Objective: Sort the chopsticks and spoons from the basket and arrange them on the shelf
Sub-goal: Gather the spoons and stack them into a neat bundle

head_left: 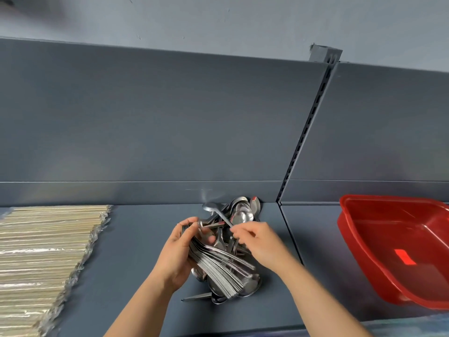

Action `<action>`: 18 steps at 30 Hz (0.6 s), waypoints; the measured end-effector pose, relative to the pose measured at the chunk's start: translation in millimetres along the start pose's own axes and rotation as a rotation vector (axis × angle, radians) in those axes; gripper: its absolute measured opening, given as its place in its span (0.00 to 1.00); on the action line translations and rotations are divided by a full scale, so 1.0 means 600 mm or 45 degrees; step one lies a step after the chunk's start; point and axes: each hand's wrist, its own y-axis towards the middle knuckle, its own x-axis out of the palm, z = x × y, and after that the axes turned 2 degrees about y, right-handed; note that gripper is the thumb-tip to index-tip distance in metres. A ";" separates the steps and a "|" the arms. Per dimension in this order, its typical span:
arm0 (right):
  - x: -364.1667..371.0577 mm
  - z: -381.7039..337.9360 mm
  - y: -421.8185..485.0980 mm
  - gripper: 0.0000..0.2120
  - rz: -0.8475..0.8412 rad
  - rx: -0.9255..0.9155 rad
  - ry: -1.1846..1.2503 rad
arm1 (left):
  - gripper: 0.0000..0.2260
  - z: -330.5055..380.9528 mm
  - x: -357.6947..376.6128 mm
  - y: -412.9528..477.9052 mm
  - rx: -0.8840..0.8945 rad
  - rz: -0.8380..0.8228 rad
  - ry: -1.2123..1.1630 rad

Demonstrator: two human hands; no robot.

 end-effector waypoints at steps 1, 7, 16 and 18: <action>0.002 0.007 0.010 0.09 0.113 -0.032 -0.124 | 0.07 0.002 -0.003 0.000 0.012 0.011 -0.025; 0.036 0.026 0.067 0.03 0.153 -0.001 -0.563 | 0.05 0.008 -0.021 0.000 -0.005 0.093 -0.025; 0.013 0.019 0.070 0.09 0.117 0.079 0.112 | 0.12 0.016 -0.035 0.017 -0.002 0.139 -0.031; -0.004 0.001 0.048 0.11 0.008 0.011 0.166 | 0.15 0.019 -0.032 0.020 0.018 0.081 -0.027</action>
